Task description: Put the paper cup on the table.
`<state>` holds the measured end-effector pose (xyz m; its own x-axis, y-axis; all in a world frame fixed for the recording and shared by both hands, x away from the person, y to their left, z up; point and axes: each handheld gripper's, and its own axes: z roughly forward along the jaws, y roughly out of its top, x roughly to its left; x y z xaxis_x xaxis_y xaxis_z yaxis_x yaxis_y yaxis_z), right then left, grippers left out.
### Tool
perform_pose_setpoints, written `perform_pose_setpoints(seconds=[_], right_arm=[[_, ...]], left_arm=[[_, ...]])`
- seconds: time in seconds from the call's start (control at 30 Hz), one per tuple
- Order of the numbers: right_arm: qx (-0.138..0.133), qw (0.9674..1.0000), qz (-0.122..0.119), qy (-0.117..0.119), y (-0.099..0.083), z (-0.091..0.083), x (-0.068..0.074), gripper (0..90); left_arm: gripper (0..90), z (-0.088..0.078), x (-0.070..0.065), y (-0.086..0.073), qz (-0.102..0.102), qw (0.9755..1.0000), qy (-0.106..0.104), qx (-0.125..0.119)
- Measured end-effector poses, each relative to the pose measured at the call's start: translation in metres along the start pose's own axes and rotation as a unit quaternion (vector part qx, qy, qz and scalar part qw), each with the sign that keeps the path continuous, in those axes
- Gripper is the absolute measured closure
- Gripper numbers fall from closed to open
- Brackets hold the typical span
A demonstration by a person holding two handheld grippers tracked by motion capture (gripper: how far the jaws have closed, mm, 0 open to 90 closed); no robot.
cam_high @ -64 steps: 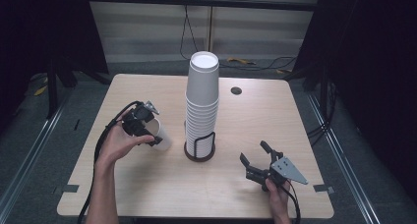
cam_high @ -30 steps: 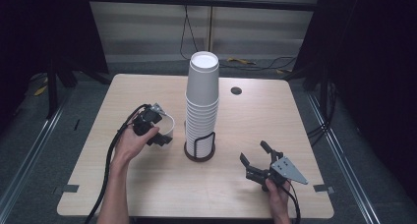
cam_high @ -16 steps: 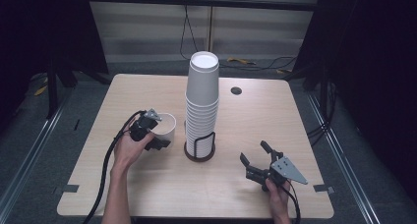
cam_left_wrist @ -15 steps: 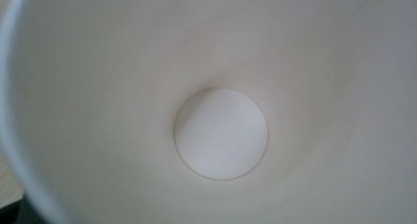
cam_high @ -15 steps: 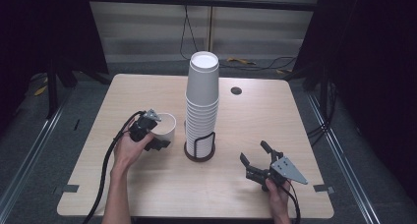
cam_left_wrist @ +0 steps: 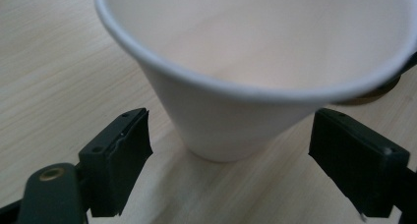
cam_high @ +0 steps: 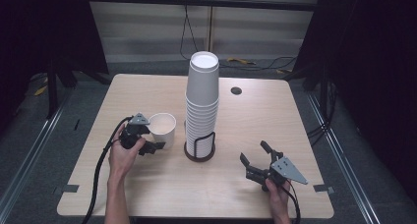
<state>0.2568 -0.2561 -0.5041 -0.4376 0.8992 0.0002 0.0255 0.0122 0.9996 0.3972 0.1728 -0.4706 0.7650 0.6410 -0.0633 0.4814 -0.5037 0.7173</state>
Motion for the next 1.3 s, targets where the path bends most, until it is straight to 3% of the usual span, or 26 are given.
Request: perform_pose_setpoints(seconds=[0.03, 0.1, 0.3, 0.5, 0.57, 0.63, 0.7, 0.77, 0.83, 0.9, 1.0, 1.03, 1.17, 1.3], right_arm=[[0.0, 1.0, 0.0, -0.001, 0.0, 0.0, 0.0, 13.6], [-0.001, 1.0, 0.0, 0.0, 0.0, 0.0, 0.0, 13.6], [-0.001, 1.0, 0.0, 0.0, 0.0, 0.0, 0.0, 13.6], [-0.001, 1.0, 0.0, 0.0, 0.0, 0.0, 0.0, 13.6], [-0.001, 1.0, 0.0, 0.0, 0.0, 0.0, 0.0, 13.6], [-0.002, 1.0, 0.0, -0.001, 0.0, 0.0, 0.0, 13.5], [-0.001, 1.0, 0.0, 0.0, 0.0, 0.0, 0.0, 13.5], [-0.001, 1.0, 0.0, 0.0, 0.0, 0.0, 0.0, 13.5], [-0.002, 1.0, 0.0, -0.001, 0.0, 0.0, 0.0, 13.5], [-0.002, 1.0, 0.0, -0.001, 0.0, 0.0, 0.0, 13.5], [-0.002, 1.0, 0.0, -0.001, 0.0, 0.0, 0.0, 13.5], [-0.002, 1.0, 0.0, -0.001, 0.0, 0.0, 0.0, 13.5], [-0.002, 1.0, 0.0, -0.001, 0.0, 0.0, 0.0, 13.5], [-0.002, 1.0, 0.0, -0.001, 0.0, 0.0, 0.0, 13.5]], left_arm=[[15.4, -0.003, -0.001, -0.002, 0.0, 0.9999, 0.01, -0.005], [15.7, -0.008, -0.002, -0.007, -0.016, 0.9989, -0.012, -0.043], [15.8, -0.018, -0.012, -0.013, -0.027, 0.9964, -0.004, -0.081], [16.0, -0.021, -0.029, -0.023, -0.037, 0.9906, -0.004, -0.132], [17.2, -0.022, -0.035, -0.026, -0.033, 0.9891, 0.004, -0.143], [17.2, -0.022, -0.038, -0.026, -0.03, 0.9892, 0.002, -0.144], [17.2, -0.024, -0.044, -0.025, -0.016, 0.9885, 0.012, -0.15], [17.3, -0.026, -0.048, -0.026, -0.021, 0.9853, 0.007, -0.17], [17.3, -0.028, -0.052, -0.029, -0.026, 0.9803, 0.007, -0.196], [17.2, -0.029, -0.057, -0.034, -0.034, 0.9782, 0.022, -0.204], [17.2, -0.03, -0.063, -0.041, -0.037, 0.9754, 0.02, -0.217], [17.2, -0.03, -0.066, -0.043, -0.041, 0.9733, 0.02, -0.225], [17.2, -0.027, -0.075, -0.05, -0.032, 0.9735, 0.019, -0.225], [17.2, -0.021, -0.085, -0.053, -0.029, 0.9699, 0.003, -0.242]])
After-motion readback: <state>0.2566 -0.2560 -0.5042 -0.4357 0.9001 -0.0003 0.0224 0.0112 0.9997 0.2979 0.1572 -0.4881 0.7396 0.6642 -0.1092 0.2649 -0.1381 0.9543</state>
